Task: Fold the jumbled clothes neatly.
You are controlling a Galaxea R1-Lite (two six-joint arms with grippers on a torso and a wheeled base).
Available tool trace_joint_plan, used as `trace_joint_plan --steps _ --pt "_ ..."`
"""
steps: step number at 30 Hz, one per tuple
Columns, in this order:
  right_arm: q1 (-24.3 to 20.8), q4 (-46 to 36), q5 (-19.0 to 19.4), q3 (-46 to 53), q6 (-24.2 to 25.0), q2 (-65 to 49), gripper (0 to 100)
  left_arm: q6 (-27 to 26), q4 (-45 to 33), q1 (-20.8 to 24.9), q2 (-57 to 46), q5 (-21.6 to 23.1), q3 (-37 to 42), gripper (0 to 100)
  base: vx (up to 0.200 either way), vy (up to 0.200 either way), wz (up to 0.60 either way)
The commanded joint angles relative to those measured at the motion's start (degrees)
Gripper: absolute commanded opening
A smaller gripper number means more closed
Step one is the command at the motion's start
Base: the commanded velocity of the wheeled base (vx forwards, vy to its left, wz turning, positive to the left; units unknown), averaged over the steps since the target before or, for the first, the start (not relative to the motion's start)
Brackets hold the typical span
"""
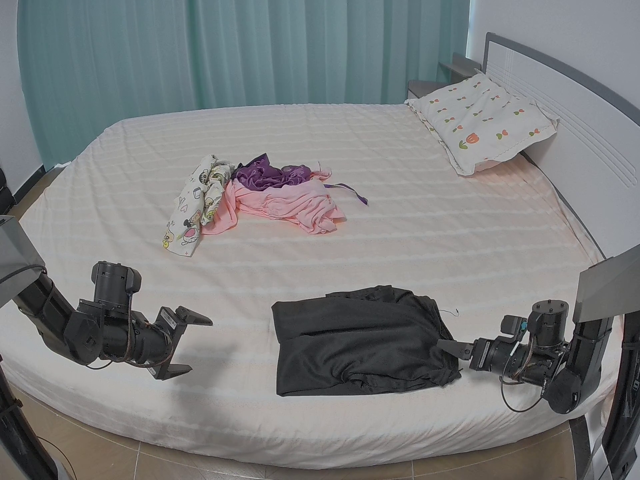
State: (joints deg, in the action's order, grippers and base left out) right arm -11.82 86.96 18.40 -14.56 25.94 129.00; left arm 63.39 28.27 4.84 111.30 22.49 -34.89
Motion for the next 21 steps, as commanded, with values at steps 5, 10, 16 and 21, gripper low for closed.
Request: trace_joint_plan --steps 5,10,16,21 --pt "-0.04 -7.94 -0.11 -15.59 5.52 0.64 100 -0.11 0.12 -0.01 0.85 0.01 -0.09 100 0.000 0.000 0.00" --pt "-0.22 -18.23 0.06 -28.69 12.99 3.54 100 -0.02 0.12 -0.01 0.76 0.01 0.08 100 0.000 0.000 0.00" --pt "-1.36 -26.14 0.06 -33.43 14.84 4.07 100 -0.20 0.12 0.08 0.94 -0.08 -0.09 100 0.000 0.000 0.00" --pt "-1.62 -26.66 0.06 -33.96 14.84 4.86 100 -0.20 0.12 0.08 0.94 0.01 -0.09 100 0.000 0.000 0.00"
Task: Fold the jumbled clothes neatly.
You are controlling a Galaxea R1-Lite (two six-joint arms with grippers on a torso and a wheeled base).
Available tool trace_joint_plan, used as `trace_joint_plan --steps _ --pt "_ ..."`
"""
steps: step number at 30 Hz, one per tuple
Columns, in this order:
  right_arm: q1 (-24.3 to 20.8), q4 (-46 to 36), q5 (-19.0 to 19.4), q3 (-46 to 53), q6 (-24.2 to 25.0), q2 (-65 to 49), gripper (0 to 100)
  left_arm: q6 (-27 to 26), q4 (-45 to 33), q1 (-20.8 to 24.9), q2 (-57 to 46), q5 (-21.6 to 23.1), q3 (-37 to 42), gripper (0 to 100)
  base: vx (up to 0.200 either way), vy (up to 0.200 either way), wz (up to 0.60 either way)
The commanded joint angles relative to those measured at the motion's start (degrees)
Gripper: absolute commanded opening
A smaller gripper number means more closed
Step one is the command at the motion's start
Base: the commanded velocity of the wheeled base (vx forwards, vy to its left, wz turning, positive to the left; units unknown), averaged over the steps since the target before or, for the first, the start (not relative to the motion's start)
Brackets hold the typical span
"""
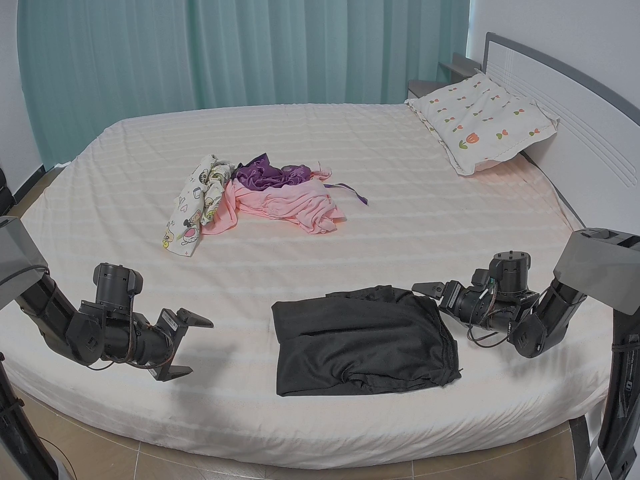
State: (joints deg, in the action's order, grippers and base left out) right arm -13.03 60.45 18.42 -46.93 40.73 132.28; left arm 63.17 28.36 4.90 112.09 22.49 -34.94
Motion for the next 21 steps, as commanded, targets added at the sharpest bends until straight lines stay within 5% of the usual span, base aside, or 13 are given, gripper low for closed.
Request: trace_joint_plan --steps 1,2,21 --pt "-0.59 -0.16 0.04 -1.67 0.05 1.84 100 0.02 0.03 0.02 0.23 0.01 -0.04 100 0.000 0.000 0.00" --pt "-0.94 -0.16 -0.14 -1.93 0.14 2.10 0 0.02 0.03 0.02 0.14 0.01 -0.04 100 0.000 0.000 0.00" --pt "3.72 0.10 -0.05 -4.83 7.26 0.43 0 0.02 0.03 0.02 0.14 -0.43 0.22 100 0.000 0.000 0.00"
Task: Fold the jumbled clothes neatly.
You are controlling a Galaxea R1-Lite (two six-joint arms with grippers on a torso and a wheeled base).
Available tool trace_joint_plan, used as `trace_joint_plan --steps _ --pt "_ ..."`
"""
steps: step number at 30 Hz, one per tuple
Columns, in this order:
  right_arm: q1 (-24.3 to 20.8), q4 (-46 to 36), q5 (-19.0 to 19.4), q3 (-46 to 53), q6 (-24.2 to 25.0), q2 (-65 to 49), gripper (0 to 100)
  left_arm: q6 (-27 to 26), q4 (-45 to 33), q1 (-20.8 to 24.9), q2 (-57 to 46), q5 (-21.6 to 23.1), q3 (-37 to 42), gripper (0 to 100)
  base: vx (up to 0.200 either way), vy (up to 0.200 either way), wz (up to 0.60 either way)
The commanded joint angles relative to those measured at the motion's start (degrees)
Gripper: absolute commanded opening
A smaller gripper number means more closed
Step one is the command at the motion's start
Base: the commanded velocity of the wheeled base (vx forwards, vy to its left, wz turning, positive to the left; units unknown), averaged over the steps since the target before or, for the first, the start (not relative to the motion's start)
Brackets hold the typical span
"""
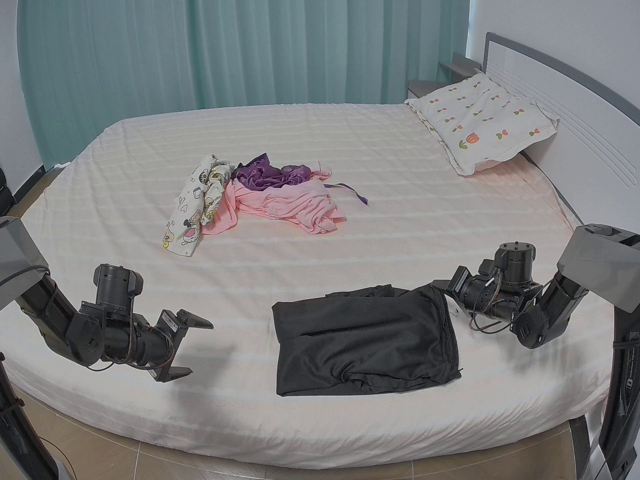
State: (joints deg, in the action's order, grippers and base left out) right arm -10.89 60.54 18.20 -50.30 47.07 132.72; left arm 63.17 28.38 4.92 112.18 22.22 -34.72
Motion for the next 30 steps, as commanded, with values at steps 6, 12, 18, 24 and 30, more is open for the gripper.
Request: trace_joint_plan --steps 6,12,18,24,30 --pt "2.80 0.46 0.26 -3.49 1.98 2.37 0 -0.07 0.01 0.08 0.06 -0.25 0.00 100 0.000 0.000 0.00" --pt "3.68 0.81 0.34 -5.69 2.15 4.74 0 -0.07 0.01 0.08 0.06 -0.43 0.09 100 0.000 0.000 0.00" --pt "3.85 3.89 0.78 -6.30 2.41 6.15 0 -0.07 0.01 0.17 0.15 -0.43 0.09 100 0.000 0.000 0.00" --pt "3.85 5.03 0.70 -6.65 3.21 7.20 0 -0.07 0.01 0.17 0.15 -0.43 0.09 100 0.000 0.000 0.00" --pt "3.94 5.12 0.70 -6.65 3.21 7.38 100 -0.07 0.01 0.17 0.15 -0.43 0.09 100 0.000 0.000 0.00"
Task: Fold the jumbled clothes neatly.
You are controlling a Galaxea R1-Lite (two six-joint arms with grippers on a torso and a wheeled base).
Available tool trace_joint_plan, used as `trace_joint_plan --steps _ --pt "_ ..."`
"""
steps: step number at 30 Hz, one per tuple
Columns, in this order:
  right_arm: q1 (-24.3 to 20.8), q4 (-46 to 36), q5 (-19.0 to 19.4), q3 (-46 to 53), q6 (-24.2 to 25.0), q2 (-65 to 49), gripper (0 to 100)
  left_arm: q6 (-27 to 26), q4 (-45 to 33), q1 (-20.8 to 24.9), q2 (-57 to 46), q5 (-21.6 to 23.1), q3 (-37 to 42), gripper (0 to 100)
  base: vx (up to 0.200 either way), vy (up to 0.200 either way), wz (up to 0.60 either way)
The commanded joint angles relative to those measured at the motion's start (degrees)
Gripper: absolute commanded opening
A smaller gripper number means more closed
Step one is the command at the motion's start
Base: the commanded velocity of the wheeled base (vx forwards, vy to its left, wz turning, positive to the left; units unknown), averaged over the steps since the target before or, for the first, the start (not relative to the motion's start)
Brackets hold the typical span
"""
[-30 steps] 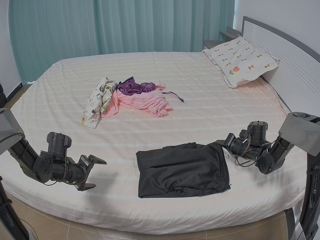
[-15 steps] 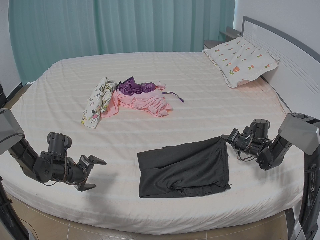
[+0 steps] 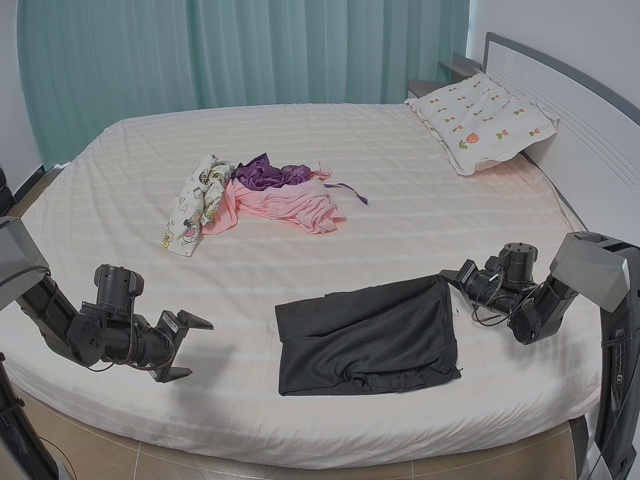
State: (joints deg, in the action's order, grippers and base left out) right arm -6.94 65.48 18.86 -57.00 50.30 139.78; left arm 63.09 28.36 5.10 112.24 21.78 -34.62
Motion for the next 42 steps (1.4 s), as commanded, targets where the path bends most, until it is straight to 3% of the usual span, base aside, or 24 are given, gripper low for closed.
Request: trace_joint_plan --steps 1,10,16,22,26,32,42 --pt "-0.01 0.18 0.04 0.05 -0.02 0.32 100 0.02 0.03 0.00 0.09 0.01 -0.01 100 0.000 0.000 0.00" --pt "-0.45 0.18 -1.81 8.22 -2.13 -11.37 100 -0.07 0.03 0.09 0.26 -0.08 -0.10 100 0.000 0.000 0.00" --pt "-0.71 -5.89 -1.98 10.77 -2.13 -16.38 100 -0.33 0.03 0.18 0.17 -0.08 -0.01 100 0.000 0.000 0.00" --pt "-2.82 -7.20 -1.98 22.81 -2.22 -22.09 100 -0.33 0.03 0.18 0.26 -0.08 -0.10 100 -0.067 0.000 0.00" --pt "-5.37 -3.60 -1.63 30.72 -1.96 -22.36 100 -0.33 0.03 0.18 0.26 -0.08 -0.01 100 -0.200 0.000 0.00" --pt "-7.92 -1.05 -1.81 31.87 -2.22 -20.16 100 -0.42 0.03 0.18 0.26 -0.08 -0.01 100 0.000 0.000 0.00" --pt "-8.09 1.50 -1.81 28.88 -2.31 -15.15 100 -0.42 0.03 0.27 0.26 -0.08 -0.01 100 0.000 0.000 0.00"
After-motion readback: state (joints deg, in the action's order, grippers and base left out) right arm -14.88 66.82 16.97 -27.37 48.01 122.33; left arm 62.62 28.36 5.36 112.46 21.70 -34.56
